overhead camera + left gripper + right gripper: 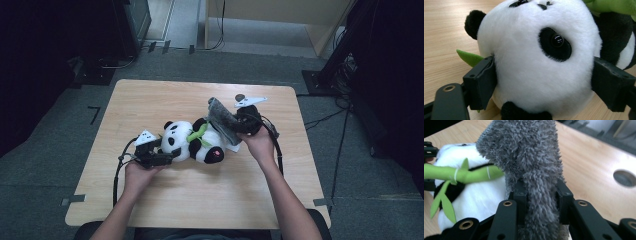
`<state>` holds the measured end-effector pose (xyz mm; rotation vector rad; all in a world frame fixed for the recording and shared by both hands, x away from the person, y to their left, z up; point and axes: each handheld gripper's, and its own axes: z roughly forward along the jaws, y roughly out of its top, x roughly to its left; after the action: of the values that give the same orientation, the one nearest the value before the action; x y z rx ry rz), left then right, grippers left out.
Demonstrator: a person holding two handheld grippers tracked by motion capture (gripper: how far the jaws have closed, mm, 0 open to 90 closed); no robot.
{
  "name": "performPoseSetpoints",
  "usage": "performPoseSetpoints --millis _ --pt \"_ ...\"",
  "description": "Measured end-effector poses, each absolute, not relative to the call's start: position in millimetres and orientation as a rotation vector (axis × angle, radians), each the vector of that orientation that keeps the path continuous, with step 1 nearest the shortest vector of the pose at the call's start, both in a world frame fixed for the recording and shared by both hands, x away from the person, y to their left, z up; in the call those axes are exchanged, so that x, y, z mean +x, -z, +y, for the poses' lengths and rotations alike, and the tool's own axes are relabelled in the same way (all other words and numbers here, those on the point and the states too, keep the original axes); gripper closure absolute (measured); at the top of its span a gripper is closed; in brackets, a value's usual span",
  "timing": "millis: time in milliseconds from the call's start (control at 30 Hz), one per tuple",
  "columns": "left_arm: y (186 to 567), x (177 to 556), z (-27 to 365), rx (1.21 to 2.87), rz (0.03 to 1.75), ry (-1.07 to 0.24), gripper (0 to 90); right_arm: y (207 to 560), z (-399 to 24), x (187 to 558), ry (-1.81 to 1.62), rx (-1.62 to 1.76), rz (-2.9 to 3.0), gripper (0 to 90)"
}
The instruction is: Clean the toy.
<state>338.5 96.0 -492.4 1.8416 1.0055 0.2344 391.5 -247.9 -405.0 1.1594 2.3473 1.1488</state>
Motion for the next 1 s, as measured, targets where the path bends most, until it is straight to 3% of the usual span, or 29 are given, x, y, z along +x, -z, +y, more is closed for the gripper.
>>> performPoseSetpoints --millis 667,1000 --pt "492.9 336.5 95.7 1.838 1.007 -0.25 15.6 425.5 -275.2 385.1 -1.1 1.232 2.32 72.7" --pt "492.6 334.6 95.2 1.847 1.006 -0.256 15.4 401.6 -280.8 375.2 -1.192 1.22 2.245 72.6"
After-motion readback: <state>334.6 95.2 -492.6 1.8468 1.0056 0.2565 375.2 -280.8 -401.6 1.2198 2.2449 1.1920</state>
